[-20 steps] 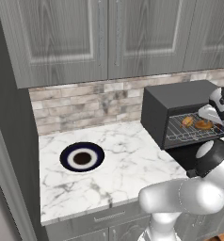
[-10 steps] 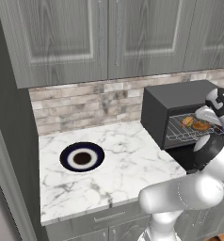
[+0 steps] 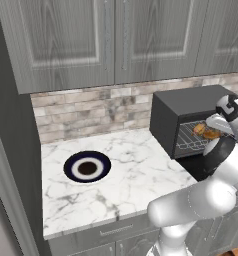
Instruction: Open the toaster oven door. Place the bread on the top rack in the toaster oven and place the chicken drumstick on the bottom rack.
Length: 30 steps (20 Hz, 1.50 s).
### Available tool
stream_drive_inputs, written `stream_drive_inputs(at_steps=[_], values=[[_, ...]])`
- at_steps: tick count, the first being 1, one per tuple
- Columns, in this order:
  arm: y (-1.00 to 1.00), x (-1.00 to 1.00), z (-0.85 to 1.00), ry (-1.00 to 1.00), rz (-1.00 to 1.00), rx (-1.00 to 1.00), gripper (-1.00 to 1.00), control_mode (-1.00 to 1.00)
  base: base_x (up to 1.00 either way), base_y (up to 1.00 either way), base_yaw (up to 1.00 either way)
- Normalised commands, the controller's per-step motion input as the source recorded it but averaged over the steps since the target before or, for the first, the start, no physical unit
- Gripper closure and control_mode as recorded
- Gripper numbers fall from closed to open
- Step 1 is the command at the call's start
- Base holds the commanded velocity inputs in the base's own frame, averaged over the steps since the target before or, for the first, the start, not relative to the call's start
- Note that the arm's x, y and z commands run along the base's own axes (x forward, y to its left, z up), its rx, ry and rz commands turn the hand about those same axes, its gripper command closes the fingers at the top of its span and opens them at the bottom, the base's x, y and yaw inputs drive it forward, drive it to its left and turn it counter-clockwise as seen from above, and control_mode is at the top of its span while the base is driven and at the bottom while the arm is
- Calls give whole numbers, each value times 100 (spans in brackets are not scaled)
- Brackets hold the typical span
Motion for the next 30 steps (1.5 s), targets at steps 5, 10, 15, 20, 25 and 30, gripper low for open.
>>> stream_drive_inputs(at_steps=[5, 10, 15, 20, 25, 30], values=[[-2, 7, -15, -3, 0, 0, 100, -100, 0, 0, 0], [-5, 10, -7, -3, 0, 0, 100, -100, 0, 0, 0], [-7, 0, -18, 0, 0, 0, 100, -100, 0, 0, 0], [-7, 4, -5, 0, 0, 0, -100, -100, 0, 0, 0], [-14, 7, 0, 0, 0, 0, -100, -100, 0, 0, 0], [-22, -3, 3, 0, 0, 0, -100, -100, 0, 0, 0]])
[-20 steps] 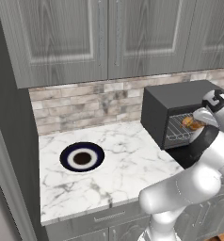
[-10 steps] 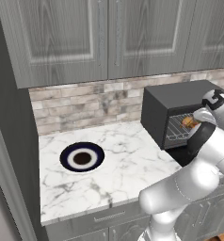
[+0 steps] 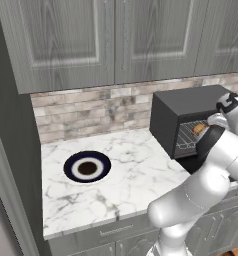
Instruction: Open the toaster oven door. Place the bread on the top rack in the toaster oven and place the chicken drumstick on the bottom rack.
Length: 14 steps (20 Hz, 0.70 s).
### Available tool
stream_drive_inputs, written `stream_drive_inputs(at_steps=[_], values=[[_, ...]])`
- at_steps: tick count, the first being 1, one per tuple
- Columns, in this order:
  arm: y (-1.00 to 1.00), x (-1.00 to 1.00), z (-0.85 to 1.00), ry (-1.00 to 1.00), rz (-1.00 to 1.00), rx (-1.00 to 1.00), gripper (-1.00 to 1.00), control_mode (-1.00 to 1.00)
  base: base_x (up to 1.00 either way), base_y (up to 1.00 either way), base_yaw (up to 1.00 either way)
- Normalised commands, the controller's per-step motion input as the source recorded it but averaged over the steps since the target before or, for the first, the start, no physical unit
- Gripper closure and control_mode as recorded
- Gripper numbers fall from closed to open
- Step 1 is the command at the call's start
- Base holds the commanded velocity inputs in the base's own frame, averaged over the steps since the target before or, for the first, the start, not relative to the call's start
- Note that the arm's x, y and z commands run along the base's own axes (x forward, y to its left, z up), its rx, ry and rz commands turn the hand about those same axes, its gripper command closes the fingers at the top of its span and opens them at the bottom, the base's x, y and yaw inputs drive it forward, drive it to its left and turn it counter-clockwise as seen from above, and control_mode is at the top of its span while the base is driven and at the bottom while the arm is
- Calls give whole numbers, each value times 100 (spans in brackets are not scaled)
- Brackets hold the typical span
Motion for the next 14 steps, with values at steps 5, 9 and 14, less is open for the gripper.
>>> stream_drive_inputs(at_steps=[5, 9, 14], values=[[-21, -32, 11, 0, 0, 0, -100, -100, 0, 0, 0], [-5, -51, -2, 2, 2, -2, -100, -100, 0, 0, 0], [19, -42, -22, 11, 0, -12, -100, -100, 0, 0, 0]])
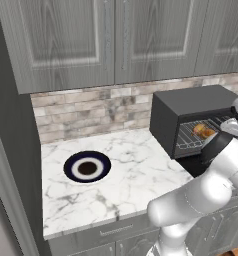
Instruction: Open the toaster oven door. Place the bread on the top rack in the toaster oven and place the chicken drumstick on the bottom rack.
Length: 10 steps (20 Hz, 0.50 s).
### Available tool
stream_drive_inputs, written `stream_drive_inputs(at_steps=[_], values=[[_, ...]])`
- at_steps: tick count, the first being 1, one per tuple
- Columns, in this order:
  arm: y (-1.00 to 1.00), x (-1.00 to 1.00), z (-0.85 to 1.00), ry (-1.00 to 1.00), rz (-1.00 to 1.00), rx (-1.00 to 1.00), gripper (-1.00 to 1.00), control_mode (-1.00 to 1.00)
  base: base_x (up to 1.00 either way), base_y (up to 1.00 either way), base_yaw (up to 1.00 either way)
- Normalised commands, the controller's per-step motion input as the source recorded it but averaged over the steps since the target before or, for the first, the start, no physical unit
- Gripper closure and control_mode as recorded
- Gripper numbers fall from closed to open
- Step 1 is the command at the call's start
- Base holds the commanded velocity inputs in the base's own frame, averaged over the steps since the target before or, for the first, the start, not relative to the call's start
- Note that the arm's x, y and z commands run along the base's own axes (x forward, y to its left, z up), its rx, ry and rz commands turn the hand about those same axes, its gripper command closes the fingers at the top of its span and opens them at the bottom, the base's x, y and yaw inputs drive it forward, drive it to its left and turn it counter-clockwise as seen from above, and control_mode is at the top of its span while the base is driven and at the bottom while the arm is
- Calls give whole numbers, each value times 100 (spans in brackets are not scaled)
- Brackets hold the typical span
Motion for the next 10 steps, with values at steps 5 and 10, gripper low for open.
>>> stream_drive_inputs(at_steps=[5, 10], values=[[30, -25, -34, 21, 0, -17, -100, -100, 0, 0, 0], [21, -4, -44, 25, -1, -16, -100, -100, 0, 0, 0]])
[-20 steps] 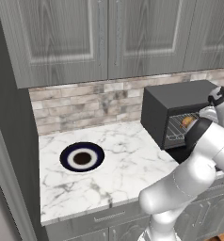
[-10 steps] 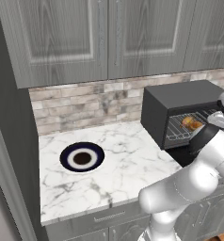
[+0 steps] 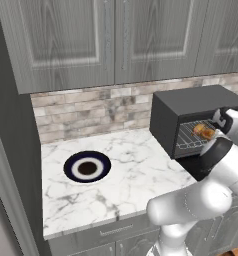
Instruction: Open the toaster oven door. Place the bread on the top rack in the toaster oven and place the chicken drumstick on the bottom rack.
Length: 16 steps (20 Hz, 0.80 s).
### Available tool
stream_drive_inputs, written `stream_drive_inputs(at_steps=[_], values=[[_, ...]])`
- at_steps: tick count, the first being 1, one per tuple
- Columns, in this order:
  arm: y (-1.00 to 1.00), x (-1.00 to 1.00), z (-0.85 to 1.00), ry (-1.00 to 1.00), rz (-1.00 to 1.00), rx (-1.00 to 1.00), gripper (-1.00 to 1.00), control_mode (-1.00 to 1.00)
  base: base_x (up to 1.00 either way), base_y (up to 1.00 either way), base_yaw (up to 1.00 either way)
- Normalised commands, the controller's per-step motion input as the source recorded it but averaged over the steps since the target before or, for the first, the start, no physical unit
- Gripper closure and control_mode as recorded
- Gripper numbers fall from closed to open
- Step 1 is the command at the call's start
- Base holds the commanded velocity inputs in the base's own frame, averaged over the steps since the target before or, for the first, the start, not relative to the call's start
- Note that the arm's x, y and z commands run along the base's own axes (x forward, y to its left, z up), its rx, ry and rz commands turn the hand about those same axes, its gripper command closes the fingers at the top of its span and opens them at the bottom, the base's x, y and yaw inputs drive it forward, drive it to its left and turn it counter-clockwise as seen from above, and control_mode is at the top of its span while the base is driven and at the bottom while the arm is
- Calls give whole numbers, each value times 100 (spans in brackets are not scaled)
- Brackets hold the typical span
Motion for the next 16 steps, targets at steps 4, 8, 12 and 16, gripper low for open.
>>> stream_drive_inputs(at_steps=[4, 8, 12, 16], values=[[16, -2, -45, 12, -1, -3, -100, -100, 0, 0, 0], [4, 0, -37, 0, 0, 0, -100, -100, 0, 0, 0], [0, 7, -29, -1, -3, 0, -100, -100, 0, 0, 0], [0, -20, -27, 0, -3, 0, -100, -100, 0, 0, 0]])
